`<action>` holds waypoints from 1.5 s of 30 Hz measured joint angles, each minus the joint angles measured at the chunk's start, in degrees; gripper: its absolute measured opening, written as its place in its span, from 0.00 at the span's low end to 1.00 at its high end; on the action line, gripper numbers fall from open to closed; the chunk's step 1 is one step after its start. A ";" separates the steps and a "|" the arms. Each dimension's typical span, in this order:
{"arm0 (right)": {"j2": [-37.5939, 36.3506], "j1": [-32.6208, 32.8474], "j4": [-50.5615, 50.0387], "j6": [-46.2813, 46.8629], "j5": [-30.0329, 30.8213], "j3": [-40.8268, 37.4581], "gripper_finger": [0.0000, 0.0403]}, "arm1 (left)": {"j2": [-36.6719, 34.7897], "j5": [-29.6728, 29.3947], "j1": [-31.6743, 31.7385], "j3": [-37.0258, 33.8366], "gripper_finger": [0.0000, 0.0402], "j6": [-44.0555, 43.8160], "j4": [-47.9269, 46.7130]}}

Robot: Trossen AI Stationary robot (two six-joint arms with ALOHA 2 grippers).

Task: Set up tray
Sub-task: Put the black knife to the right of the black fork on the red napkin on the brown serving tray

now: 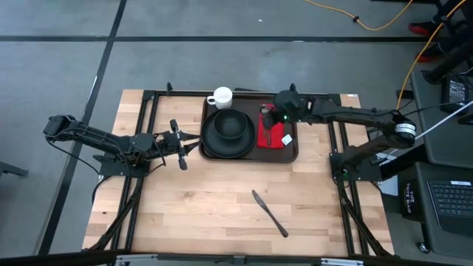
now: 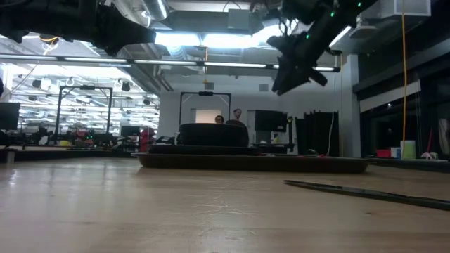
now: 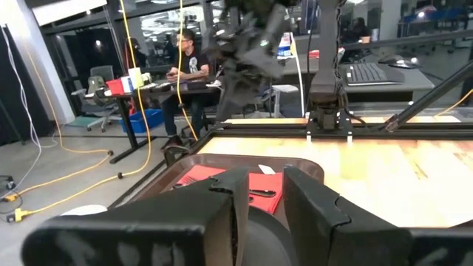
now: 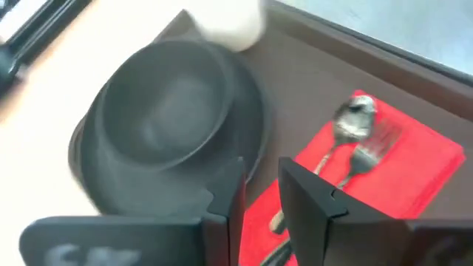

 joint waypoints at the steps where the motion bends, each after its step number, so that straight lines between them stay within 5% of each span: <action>1: -0.35 1.55 -0.21 -1.26 0.76 0.00 0.22 | 0.00 0.01 0.00 0.00 0.19 0.00 -0.01; 6: -1.24 9.49 -2.97 -9.74 1.60 0.00 0.22 | -0.02 0.05 -0.02 0.00 0.19 0.02 0.59; 11: -2.21 17.25 -5.35 -12.34 12.75 -0.33 0.19 | 0.00 0.12 0.00 0.00 0.18 0.01 0.46; 16: -5.88 24.92 5.38 -16.26 18.58 -9.31 0.08 | 0.00 1.81 0.00 0.00 0.19 -2.35 0.45; 19: -9.23 28.58 15.05 -17.51 18.71 -17.29 0.02 | 0.00 3.68 -0.02 0.00 0.20 -2.32 0.33; 26: -15.41 35.84 28.08 -16.96 15.78 -29.17 0.05 | 0.00 4.31 -0.02 0.00 0.19 -0.73 0.22; 32: -17.27 40.19 28.40 -17.10 14.63 -30.99 0.02 | 0.00 8.52 -0.02 0.00 0.18 2.04 0.31; 37: -17.22 40.53 28.36 -17.05 14.63 -30.99 0.08 | 0.00 10.36 0.00 0.00 0.15 2.16 -1.60; 45: -17.22 40.36 28.29 -16.82 14.78 -30.99 0.12 | 2.43 16.60 -0.02 0.00 0.02 2.23 -3.18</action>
